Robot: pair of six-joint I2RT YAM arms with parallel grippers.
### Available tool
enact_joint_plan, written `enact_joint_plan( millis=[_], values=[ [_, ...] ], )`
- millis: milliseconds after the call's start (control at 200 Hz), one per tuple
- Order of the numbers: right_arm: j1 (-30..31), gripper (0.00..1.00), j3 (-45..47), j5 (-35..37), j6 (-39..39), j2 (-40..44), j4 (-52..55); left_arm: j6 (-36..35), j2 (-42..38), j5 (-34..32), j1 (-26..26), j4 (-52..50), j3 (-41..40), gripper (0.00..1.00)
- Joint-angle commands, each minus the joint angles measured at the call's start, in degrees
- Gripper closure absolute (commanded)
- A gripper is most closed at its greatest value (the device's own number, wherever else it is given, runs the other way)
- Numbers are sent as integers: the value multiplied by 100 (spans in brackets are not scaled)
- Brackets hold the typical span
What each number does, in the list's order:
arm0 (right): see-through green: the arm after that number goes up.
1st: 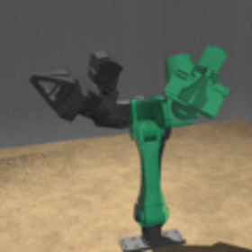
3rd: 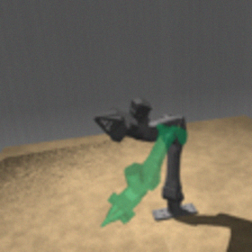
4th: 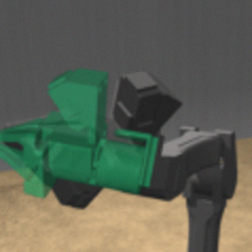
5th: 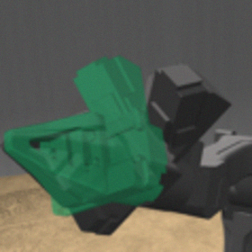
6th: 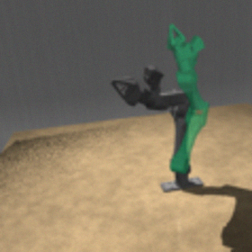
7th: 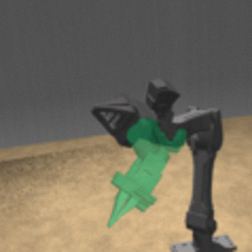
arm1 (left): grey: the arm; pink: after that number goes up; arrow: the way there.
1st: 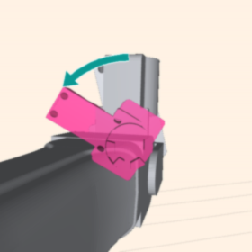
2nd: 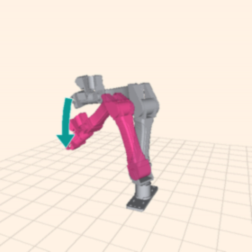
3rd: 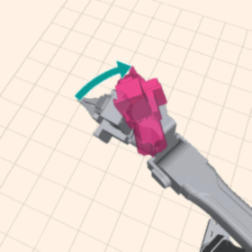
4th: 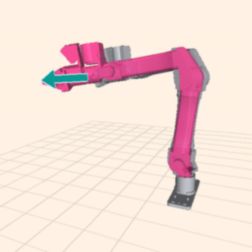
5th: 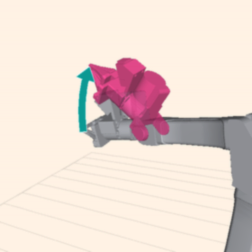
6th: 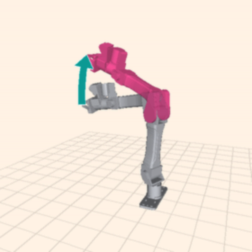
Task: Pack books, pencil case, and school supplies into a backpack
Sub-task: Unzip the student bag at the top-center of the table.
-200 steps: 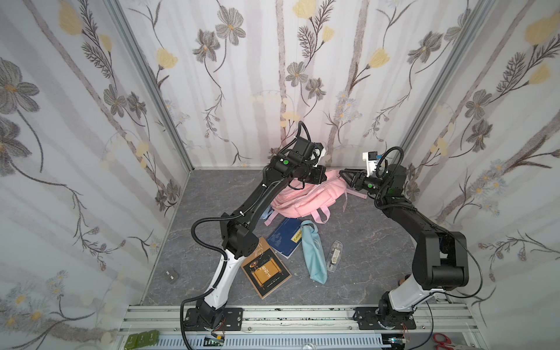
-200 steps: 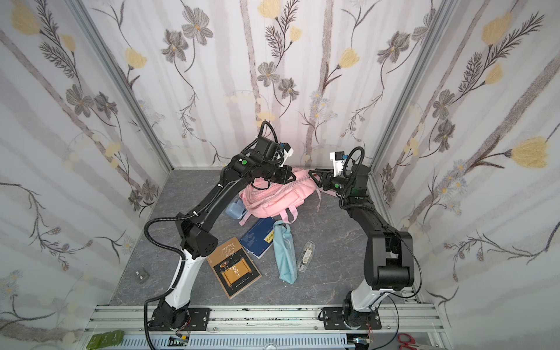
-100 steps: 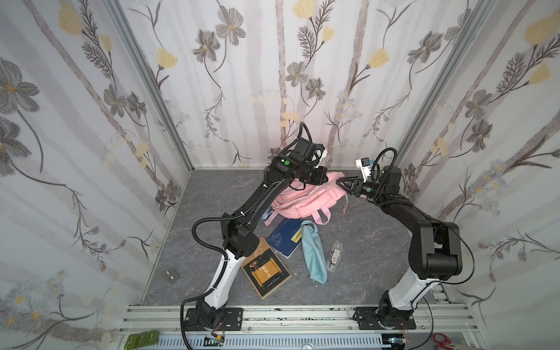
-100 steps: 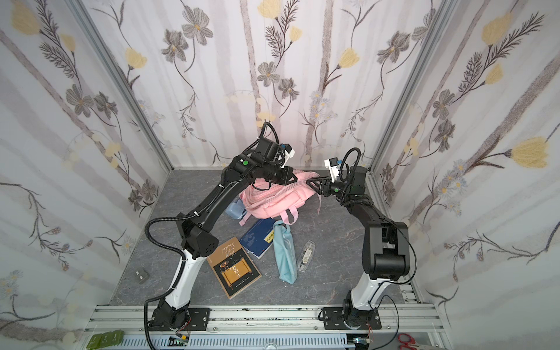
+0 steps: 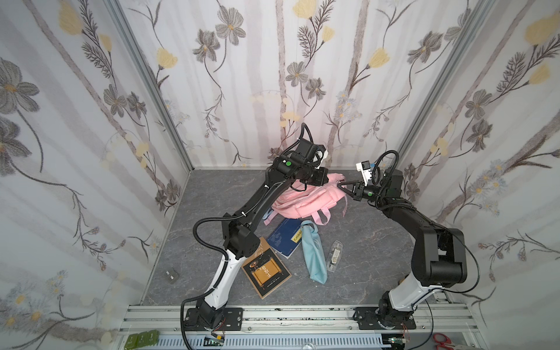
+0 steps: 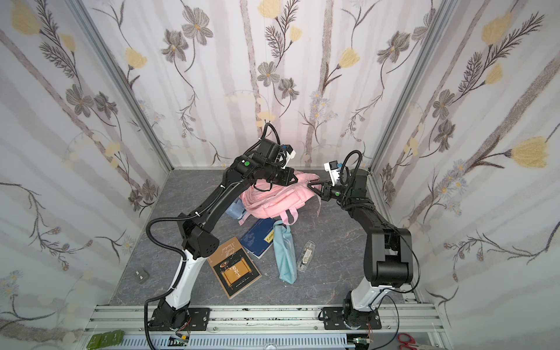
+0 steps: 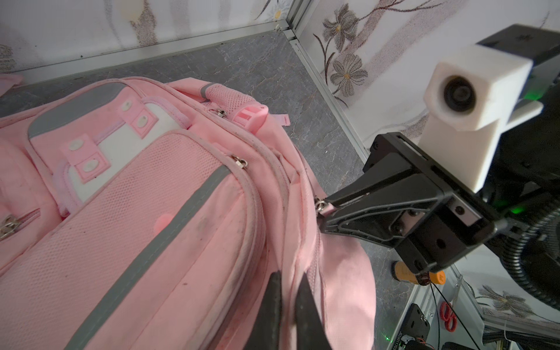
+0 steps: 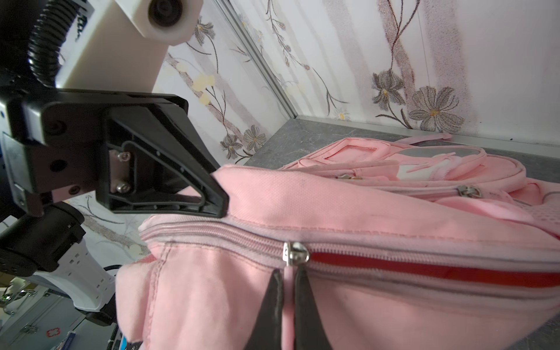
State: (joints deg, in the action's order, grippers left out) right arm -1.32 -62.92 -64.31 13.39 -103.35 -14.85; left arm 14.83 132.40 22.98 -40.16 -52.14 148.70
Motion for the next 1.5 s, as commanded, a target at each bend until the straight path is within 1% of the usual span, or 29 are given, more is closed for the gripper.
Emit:
enact_joint_plan(
  millis=[0, 160, 345, 550, 560, 600, 705, 769, 774, 784, 824, 844, 859, 884, 904, 949, 1044, 1119, 1319, 1384, 1399, 1444, 1494],
  values=[
    [0, 100, -202, 453, -144, 113, 623, 122, 30, -214, -42, 520, 80, 100],
    [136, 100, -297, 730, -20, 479, 1027, 373, 101, -478, -145, 696, 73, 100],
    [423, 100, -389, 1016, 193, 912, 1530, 1050, 183, -753, -235, 963, 78, 100],
    [827, 100, -323, 1356, 358, 1150, 1986, 1693, 285, -830, -255, 1358, 131, 100],
    [846, 100, -313, 1361, 358, 1287, 2006, 1715, 293, -839, -257, 1374, 137, 100],
    [898, 100, -264, 1398, 358, 1368, 2058, 1788, 307, -839, -260, 1463, 162, 100],
    [853, 100, -102, 1686, 343, 1498, 2115, 1883, 319, -820, -261, 1695, 229, 100],
    [692, 100, -38, 1811, 268, 1562, 2114, 1742, 288, -708, -264, 1839, 229, 100],
    [676, 100, -37, 1814, 260, 1567, 2107, 1729, 283, -694, -264, 1843, 229, 99],
    [639, 100, -32, 1816, 248, 1571, 2098, 1702, 272, -673, -264, 1853, 229, 94],
    [504, 100, -32, 1792, 169, 1575, 2049, 1525, 240, -631, -255, 1830, 229, 63],
    [438, 100, -41, 1771, 108, 1566, 2033, 1422, 217, -641, -246, 1783, 229, 52],
    [399, 100, -57, 1754, 64, 1557, 2025, 1339, 200, -657, -254, 1735, 229, 47],
    [303, 100, -93, 1698, -17, 1534, 2019, 1205, 163, -675, -246, 1634, 224, 43],
    [250, 100, -132, 1630, -87, 1509, 2021, 1049, 135, -686, -246, 1545, 221, 35],
    [125, 100, -250, 1486, -233, 1454, 2042, 753, 65, -750, -233, 1327, 197, 32],
    [-32, 100, -508, 1290, -603, 1349, 2169, 170, -59, -936, -218, 931, 50, 30],
    [-95, 100, -695, 1263, -863, 1271, 2333, -205, -83, -950, -218, 744, -61, 29],
    [-123, 100, -825, 1334, -1026, 1222, 2253, -788, 140, -697, -220, 275, -26, 33],
    [-120, 100, -861, 1337, -1072, 1229, 2275, -868, 202, -779, -220, 156, -26, 34],
    [-116, 100, -870, 1333, -1081, 1077, 2288, -900, 209, -764, -218, 127, -27, 35],
    [-131, 100, -893, 1340, -1108, 1028, 2323, -985, 246, -763, -220, 92, -34, 37],
    [-131, 100, -889, 1343, -1119, 1026, 2346, -998, 263, -844, -210, 81, -43, 44]
  ],
)
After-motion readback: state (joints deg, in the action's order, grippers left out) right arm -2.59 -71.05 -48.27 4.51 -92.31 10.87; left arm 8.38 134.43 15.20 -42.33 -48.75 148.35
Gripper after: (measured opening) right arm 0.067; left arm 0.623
